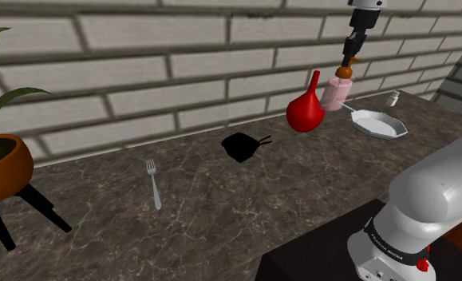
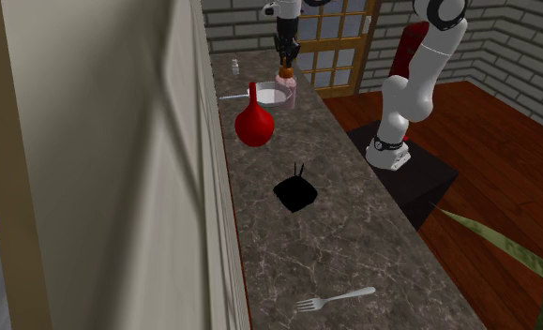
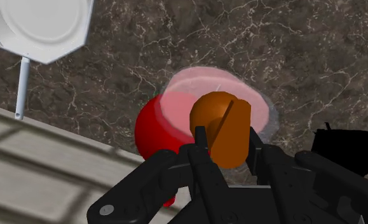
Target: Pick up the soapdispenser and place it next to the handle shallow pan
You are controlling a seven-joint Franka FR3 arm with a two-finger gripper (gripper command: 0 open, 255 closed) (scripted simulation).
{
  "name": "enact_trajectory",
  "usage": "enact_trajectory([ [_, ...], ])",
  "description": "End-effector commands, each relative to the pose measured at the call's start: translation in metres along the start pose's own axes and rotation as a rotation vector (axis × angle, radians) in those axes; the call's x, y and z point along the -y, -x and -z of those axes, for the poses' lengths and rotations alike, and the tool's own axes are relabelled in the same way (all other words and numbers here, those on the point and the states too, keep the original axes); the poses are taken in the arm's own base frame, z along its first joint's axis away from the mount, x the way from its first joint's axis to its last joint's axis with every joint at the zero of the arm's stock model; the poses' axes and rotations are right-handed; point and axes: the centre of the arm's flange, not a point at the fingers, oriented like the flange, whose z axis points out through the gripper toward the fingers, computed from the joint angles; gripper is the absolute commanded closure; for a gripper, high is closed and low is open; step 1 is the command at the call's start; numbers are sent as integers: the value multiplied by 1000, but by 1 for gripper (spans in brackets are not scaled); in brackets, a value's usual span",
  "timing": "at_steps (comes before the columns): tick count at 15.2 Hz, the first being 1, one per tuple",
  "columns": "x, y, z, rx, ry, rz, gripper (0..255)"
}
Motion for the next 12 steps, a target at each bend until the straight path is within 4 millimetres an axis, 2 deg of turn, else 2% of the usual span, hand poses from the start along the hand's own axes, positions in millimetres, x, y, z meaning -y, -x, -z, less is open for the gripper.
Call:
enact_trajectory([
  [1, -19, 22, 4, 0, 0, 1, 255],
  [12, -110, 133, 31, 0, 0, 1, 255],
])
